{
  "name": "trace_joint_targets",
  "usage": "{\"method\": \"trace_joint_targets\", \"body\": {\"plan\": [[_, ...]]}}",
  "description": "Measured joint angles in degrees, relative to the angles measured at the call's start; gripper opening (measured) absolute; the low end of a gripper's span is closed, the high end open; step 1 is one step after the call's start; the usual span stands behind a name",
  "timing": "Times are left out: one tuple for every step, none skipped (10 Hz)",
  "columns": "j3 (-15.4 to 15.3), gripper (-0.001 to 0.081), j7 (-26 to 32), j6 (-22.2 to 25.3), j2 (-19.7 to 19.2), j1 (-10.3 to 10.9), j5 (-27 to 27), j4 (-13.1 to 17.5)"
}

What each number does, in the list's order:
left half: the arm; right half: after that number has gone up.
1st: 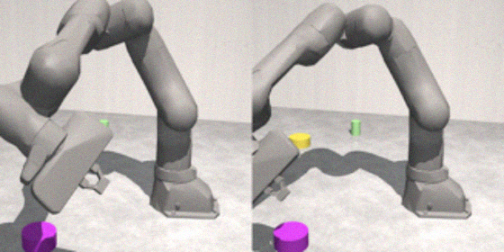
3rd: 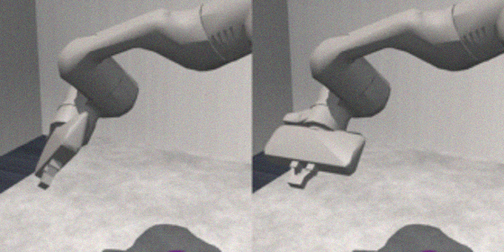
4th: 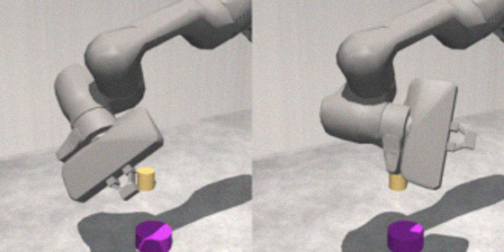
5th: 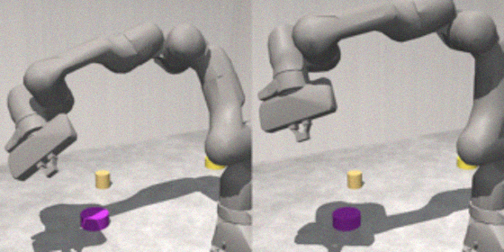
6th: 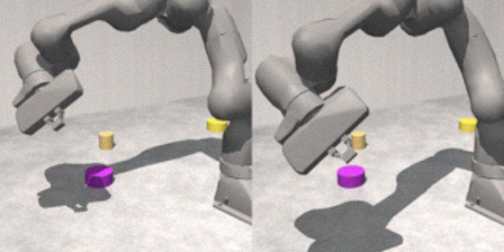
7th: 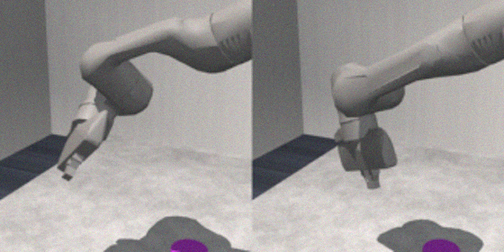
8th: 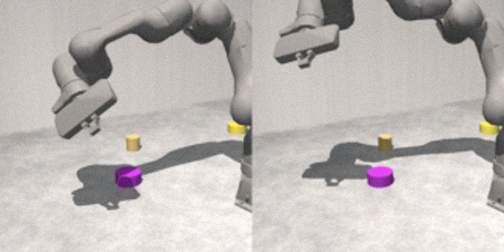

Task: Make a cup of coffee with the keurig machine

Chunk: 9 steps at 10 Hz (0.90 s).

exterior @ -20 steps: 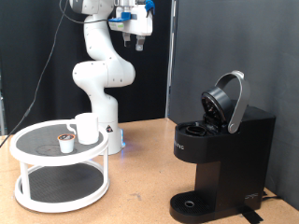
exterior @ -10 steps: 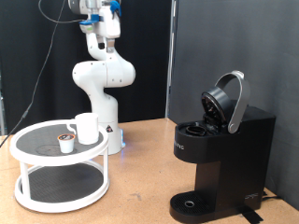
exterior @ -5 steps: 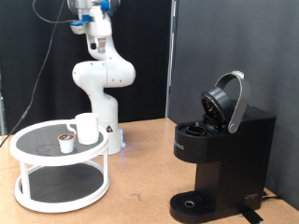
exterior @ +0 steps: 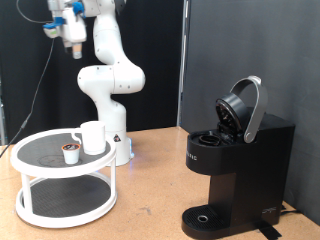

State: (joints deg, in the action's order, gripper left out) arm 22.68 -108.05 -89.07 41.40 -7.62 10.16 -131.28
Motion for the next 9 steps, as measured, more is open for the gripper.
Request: {"method": "trace_joint_targets", "body": {"plan": [[1.4,0.0734,1.2,0.0,-0.8,-0.2,1.0,0.8],[2.1,0.0734,1.9,0.0,-2.2,-0.2,1.3,1.7],[2.1,0.0734,1.9,0.0,-2.1,-0.2,1.2,1.6],[2.5,0.0734,3.0,-0.1,-2.1,-0.1,0.5,1.5],[3.1,0.0734,4.2,-1.0,-2.1,-0.1,0.0,1.0],[3.3,0.0734,4.4,-3.1,-2.2,-0.1,-0.1,-0.4],[3.3,0.0734,3.5,-6.2,-2.5,-0.1,-0.1,-2.3],[3.2,0.0734,1.9,-10.1,-3.1,-0.1,-0.1,-4.5],[2.9,0.0734,0.4,-13.9,-3.9,-0.1,0.0,-6.6]]}}
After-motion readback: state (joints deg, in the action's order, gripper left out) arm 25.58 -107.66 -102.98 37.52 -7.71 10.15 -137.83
